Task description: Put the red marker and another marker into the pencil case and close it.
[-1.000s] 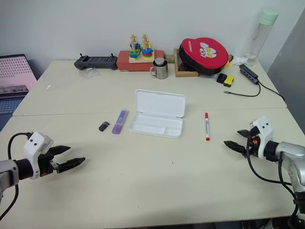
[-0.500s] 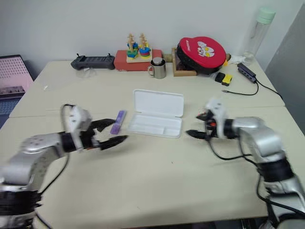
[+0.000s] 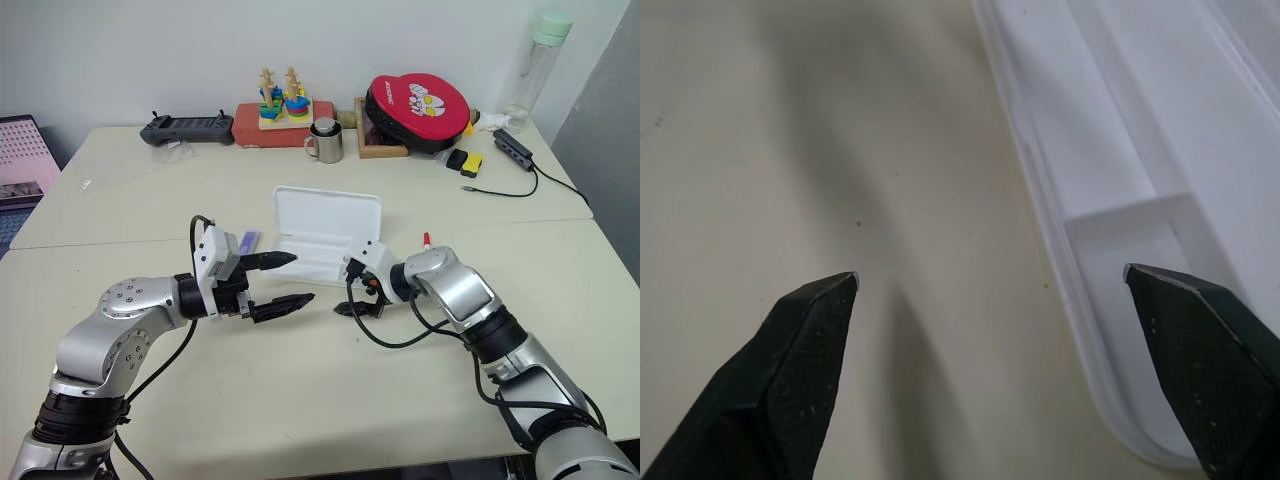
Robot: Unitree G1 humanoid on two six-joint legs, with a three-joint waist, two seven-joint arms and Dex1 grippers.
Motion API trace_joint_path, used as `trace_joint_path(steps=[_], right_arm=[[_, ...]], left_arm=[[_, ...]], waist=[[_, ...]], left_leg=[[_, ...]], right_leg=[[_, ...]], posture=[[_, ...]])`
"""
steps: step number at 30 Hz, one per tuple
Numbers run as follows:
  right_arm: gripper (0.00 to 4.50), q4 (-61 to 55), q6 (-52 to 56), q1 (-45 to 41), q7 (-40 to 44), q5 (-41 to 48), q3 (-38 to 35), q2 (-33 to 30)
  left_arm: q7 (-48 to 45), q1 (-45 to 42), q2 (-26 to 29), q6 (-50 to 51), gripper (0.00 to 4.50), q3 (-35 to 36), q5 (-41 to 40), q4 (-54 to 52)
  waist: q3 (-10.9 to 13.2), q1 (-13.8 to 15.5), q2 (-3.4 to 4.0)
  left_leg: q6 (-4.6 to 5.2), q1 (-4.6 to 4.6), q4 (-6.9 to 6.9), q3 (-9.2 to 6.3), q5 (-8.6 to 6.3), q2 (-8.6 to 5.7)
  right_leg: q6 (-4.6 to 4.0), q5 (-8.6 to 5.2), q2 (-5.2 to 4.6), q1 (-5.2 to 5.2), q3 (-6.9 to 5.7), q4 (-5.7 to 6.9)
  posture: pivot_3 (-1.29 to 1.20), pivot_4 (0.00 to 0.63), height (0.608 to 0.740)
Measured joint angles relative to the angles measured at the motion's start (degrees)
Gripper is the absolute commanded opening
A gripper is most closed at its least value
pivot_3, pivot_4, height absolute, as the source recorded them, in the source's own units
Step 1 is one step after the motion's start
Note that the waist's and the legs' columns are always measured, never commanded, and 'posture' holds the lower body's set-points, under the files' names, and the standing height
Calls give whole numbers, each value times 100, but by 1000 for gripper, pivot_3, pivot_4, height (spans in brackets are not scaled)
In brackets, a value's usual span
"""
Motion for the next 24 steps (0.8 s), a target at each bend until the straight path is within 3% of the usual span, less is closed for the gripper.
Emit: trace_joint_path(steps=[14,24], right_arm=[[147,387,-231,-135,-71,-365,-14,266],[27,55,-594,15,258,-407,-86,123]], left_arm=[[6,36,61,45,4500,106,-43,-9],[6,250,238,244,4500,285,-142,-178]], waist=[[-2,-5,-1],[-3,-10,-2]], left_leg=[[0,0,4,0,0,-1],[0,-1,8,-1,0,-1]], right_leg=[[0,0,0,0,0,6],[0,0,0,-5,1,15]], posture=[[0,150,740],[0,150,740]])
